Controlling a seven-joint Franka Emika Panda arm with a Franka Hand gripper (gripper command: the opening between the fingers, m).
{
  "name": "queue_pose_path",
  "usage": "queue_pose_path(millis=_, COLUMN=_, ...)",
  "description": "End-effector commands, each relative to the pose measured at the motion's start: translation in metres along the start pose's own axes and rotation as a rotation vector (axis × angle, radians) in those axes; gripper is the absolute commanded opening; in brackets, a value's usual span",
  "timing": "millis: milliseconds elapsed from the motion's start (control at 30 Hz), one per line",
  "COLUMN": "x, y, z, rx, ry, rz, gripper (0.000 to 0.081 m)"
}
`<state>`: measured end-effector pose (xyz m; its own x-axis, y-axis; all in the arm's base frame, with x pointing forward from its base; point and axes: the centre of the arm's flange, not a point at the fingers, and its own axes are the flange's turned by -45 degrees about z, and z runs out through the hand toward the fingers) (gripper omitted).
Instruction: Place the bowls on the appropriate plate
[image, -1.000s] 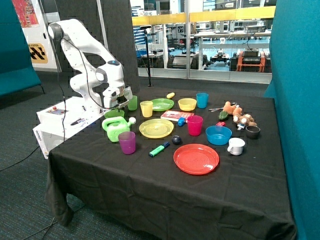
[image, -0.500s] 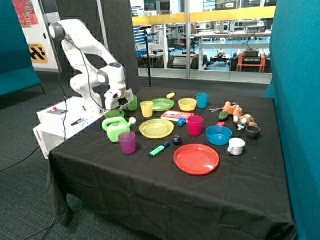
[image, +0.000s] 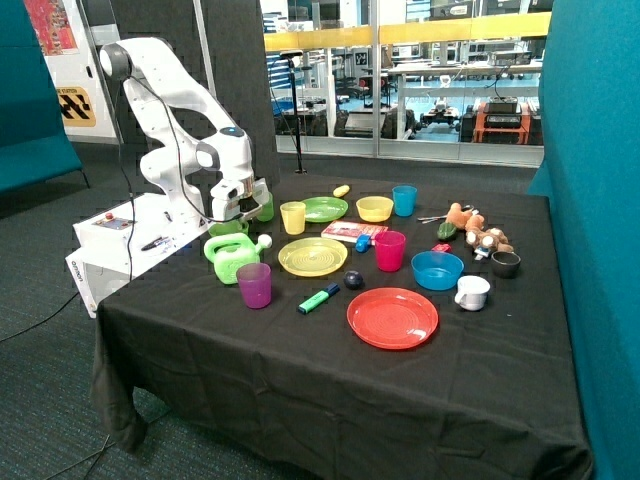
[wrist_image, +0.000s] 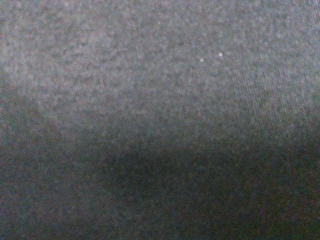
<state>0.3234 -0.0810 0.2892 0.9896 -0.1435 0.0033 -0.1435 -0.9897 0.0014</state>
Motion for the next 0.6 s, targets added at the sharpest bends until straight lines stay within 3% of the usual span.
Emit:
queue_pose_path(millis=0, x=0.005, y=0.0, z=-0.002, rx=0.0014, ry=-0.0033, rz=-0.004, gripper=0.0)
queue_pose_path(millis=367, x=0.0, y=0.006, z=-0.004, rx=0.0014, ry=-0.0033, rz=-0.005, gripper=0.0)
queue_pose_path(millis=567, x=-0.003, y=0.009, z=-0.018, rx=0.0014, ry=-0.0033, rz=-0.016, gripper=0.0)
